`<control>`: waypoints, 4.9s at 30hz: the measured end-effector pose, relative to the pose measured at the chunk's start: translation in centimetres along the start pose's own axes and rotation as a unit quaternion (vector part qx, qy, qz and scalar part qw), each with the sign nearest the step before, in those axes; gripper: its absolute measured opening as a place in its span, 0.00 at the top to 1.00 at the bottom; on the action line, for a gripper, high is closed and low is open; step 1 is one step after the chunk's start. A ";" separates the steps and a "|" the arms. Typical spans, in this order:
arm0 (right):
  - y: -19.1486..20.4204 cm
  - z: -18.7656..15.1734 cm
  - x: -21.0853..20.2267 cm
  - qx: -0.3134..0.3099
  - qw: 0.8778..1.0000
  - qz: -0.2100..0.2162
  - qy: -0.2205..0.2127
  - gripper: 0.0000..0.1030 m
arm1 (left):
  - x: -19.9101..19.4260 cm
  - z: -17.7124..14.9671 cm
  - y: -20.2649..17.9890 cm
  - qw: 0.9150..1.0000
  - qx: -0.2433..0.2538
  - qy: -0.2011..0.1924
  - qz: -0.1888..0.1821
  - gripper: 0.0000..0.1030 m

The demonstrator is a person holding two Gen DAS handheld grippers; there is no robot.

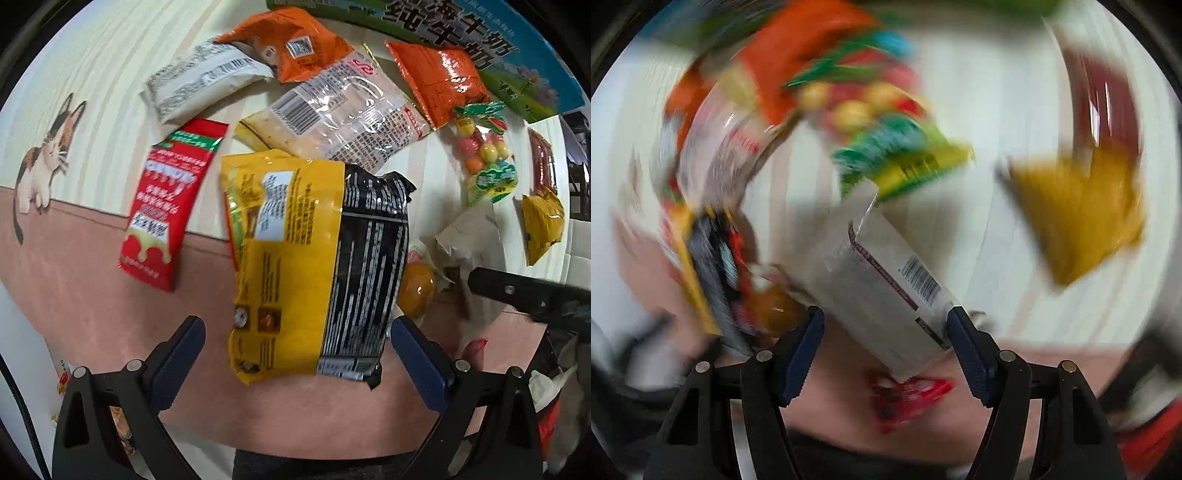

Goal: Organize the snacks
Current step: 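Grasp the yellow-black noodle pack with the left tool while the right tool grasps the white wafer bar, then carry both packs into the cardboard box and open both tools to release, then grasp the clear bread bag with the left tool while the right tool grasps the candy bag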

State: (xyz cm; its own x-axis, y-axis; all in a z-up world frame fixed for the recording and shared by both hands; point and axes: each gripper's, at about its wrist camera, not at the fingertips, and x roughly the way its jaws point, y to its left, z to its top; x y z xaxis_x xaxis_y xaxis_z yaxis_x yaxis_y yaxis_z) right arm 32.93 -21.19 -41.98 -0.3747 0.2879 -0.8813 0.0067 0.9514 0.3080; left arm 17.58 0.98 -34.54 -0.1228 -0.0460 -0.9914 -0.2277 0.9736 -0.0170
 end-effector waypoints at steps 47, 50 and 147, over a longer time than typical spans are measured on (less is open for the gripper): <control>-6.3 -13.4 -6.8 0.024 0.995 -0.036 -0.095 0.45 | -6.1 0.8 3.0 0.997 0.026 -0.072 0.003 0.20; -7.2 -13.9 -10.6 0.013 0.993 -0.010 -0.121 0.45 | -9.3 1.6 1.8 0.995 0.039 -0.096 -0.009 0.20; -3.5 -1.9 -7.0 -0.098 0.977 -0.165 -0.092 0.05 | -2.3 10.6 -7.4 0.967 0.235 -0.071 0.067 0.14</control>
State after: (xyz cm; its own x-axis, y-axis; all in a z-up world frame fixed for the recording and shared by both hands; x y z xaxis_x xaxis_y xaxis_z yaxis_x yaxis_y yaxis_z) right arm 33.77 -26.70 -36.25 -0.1541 0.0003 -0.9881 -0.2704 0.9618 0.0425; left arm 29.83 -3.72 -33.53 0.0200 0.0867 -0.9960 0.2500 0.9642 0.0889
